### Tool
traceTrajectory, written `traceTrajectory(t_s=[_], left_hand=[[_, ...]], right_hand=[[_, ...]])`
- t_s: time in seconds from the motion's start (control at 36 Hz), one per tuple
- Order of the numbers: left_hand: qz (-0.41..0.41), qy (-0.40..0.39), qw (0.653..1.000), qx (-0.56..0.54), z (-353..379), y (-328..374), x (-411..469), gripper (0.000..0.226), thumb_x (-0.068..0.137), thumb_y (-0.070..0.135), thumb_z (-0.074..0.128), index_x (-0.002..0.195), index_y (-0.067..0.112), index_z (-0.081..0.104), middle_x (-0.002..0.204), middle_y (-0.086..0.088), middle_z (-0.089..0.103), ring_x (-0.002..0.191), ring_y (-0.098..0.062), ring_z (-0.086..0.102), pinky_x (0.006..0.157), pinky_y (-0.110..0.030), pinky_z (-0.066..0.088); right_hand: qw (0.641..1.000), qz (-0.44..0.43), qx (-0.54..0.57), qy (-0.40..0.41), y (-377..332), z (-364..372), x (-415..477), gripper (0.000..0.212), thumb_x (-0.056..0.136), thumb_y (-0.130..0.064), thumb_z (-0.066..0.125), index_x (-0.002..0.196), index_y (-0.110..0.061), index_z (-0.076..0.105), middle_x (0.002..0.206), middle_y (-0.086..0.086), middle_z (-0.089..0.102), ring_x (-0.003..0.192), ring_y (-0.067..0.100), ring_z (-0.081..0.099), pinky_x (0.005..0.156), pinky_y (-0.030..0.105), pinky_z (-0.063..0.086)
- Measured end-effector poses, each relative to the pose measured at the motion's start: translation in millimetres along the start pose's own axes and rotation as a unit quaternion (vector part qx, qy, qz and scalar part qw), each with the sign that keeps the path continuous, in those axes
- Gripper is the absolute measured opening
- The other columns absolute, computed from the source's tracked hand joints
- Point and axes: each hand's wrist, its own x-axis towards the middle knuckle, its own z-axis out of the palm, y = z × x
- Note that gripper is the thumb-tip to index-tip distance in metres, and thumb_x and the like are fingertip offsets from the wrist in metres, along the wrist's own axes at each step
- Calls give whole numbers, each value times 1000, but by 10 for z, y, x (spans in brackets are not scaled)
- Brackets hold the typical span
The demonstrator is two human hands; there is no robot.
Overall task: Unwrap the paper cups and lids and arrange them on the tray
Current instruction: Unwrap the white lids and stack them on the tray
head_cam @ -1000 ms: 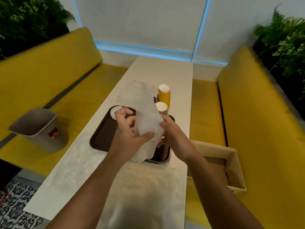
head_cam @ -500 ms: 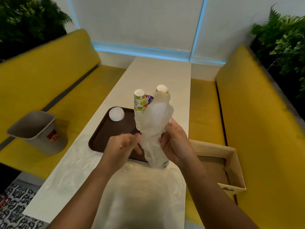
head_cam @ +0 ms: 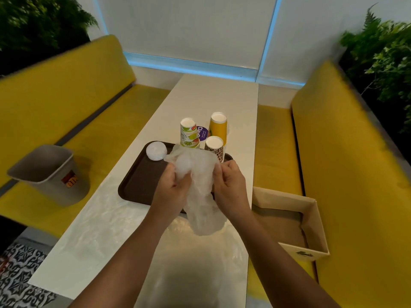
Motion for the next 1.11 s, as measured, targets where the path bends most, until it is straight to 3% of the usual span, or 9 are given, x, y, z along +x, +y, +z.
traceTrajectory(t_s=[0.08,0.25,0.36,0.42,0.5,0.58,0.67,0.89,1.11], left_hand=[[-49,6,993,-110,-7,46,21,32,103,19,61,131,32,55,109,10,73,95,1,72,66,-16,57],[-14,-1,998,-67,-53,-10,43,44,102,18,61,135,44,51,110,32,65,102,7,65,76,-18,58],[-44,-3,999,-22,-117,-88,85,42,101,27,64,137,45,50,124,19,61,114,-8,63,73,-18,57],[-56,-8,998,22,-161,-113,92,43,99,34,67,137,45,50,123,19,61,115,-10,62,75,-19,56],[-55,-27,998,28,-174,-94,69,48,97,35,70,143,39,53,123,16,67,115,-8,65,92,-32,59],[-41,-54,998,-16,-153,-34,19,46,100,33,67,144,35,53,120,16,71,114,-5,68,91,-30,61],[-45,-70,995,-58,-193,18,-20,57,97,41,70,149,30,49,128,7,70,121,-14,68,94,-36,60],[-118,-80,979,-149,-477,-9,-30,54,83,30,78,135,19,65,119,-12,76,112,-35,73,89,-51,61],[-98,-106,990,-4,-944,-333,211,75,68,57,90,134,29,66,119,0,75,113,-25,72,97,-53,59]], right_hand=[[994,100,11,-30,91,-23,29,33,109,-18,49,81,-9,65,77,5,64,65,10,57,62,25,49],[930,168,-9,-328,317,-83,-35,31,93,-24,63,103,5,65,78,16,60,70,25,53,66,43,50],[991,119,42,-34,127,-167,14,26,92,-16,72,114,-18,61,109,3,62,88,11,60,75,24,57],[992,2,66,104,-86,-250,17,27,89,-8,68,113,-17,58,109,5,54,84,4,54,69,14,49],[989,-145,35,18,-276,-261,22,34,93,-15,59,127,-16,58,121,2,46,106,13,53,85,17,46],[978,-150,-50,-133,-275,-121,34,43,106,-35,55,148,-29,47,140,-5,37,134,16,40,110,34,41],[971,-119,-14,-206,-253,4,-6,50,109,-43,50,157,-33,37,148,-6,36,141,9,34,115,31,33],[978,-20,104,-179,-225,359,-136,81,87,-74,61,154,-39,34,152,-13,39,142,8,41,116,45,46],[978,78,119,-154,-248,843,36,62,83,-60,69,137,-36,47,132,-15,55,128,10,54,109,48,52]])
